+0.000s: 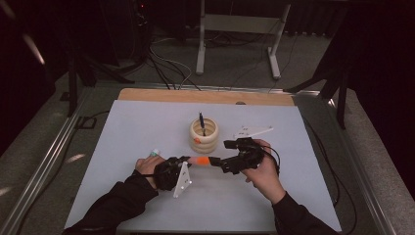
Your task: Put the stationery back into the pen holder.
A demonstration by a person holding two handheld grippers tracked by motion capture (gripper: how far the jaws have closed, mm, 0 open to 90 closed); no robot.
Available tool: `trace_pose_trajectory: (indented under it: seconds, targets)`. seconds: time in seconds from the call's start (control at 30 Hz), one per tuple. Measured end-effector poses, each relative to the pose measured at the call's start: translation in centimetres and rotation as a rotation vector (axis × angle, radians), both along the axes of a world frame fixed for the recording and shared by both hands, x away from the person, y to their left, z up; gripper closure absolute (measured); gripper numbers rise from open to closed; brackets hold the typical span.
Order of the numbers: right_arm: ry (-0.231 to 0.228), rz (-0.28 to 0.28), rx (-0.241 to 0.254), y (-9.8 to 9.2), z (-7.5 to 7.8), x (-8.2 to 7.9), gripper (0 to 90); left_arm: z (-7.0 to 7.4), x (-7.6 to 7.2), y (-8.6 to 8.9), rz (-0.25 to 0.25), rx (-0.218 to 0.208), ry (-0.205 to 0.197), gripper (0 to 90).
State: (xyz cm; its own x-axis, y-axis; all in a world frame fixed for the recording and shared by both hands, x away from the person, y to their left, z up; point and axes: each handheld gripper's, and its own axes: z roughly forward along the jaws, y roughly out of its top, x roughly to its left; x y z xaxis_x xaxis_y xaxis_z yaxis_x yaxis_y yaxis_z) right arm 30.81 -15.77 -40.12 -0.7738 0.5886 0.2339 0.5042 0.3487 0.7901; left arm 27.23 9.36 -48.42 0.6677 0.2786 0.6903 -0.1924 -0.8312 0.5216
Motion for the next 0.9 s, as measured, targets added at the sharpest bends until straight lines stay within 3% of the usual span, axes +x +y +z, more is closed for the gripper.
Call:
trace_pose_trajectory:
  seconds: [0.13, 0.23, 0.3, 0.4, 0.47, 0.5, 0.63, 0.73, 0.9]
  targets:
    - [-0.017, -0.022, 0.025, -1.0, -0.1, -0.1, 11.3, 0.5, 0.5, 0.6, 0.016, -0.047, 0.055, 76.7]
    - [-0.034, -0.032, 0.037, -1.6, -0.6, -0.2, 6.8, 1.1, 0.9, 1.0, 0.03, -0.114, 0.11, 76.7]
    - [-0.037, -0.036, 0.042, -1.8, -0.8, -0.2, 5.9, 1.2, 1.0, 1.1, 0.03, -0.121, 0.124, 76.7]
    - [-0.034, -0.048, 0.032, -2.3, -2.0, -0.3, 2.7, 1.8, 1.3, 1.4, 0.038, -0.169, 0.161, 76.7]
    - [-0.03, -0.054, 0.017, -2.5, -2.6, -0.4, 2.4, 2.0, 1.4, 1.4, 0.037, -0.179, 0.17, 76.7]
    - [-0.026, -0.058, 0.015, -2.6, -3.0, -0.4, 2.4, 2.3, 1.6, 1.6, 0.037, -0.21, 0.199, 76.7]
    - [0.001, -0.061, 0.033, -3.2, -4.1, -0.4, 2.4, 2.9, 1.9, 1.9, 0.037, -0.26, 0.24, 76.7]
    - [-0.009, -0.072, 0.048, -3.8, -4.6, -0.5, 2.4, 3.4, 2.1, 2.1, 0.039, -0.285, 0.256, 76.7]
    - [-0.06, -0.081, 0.022, -4.2, -5.2, -0.9, 2.4, 4.2, 2.6, 2.3, 0.042, -0.346, 0.304, 76.7]
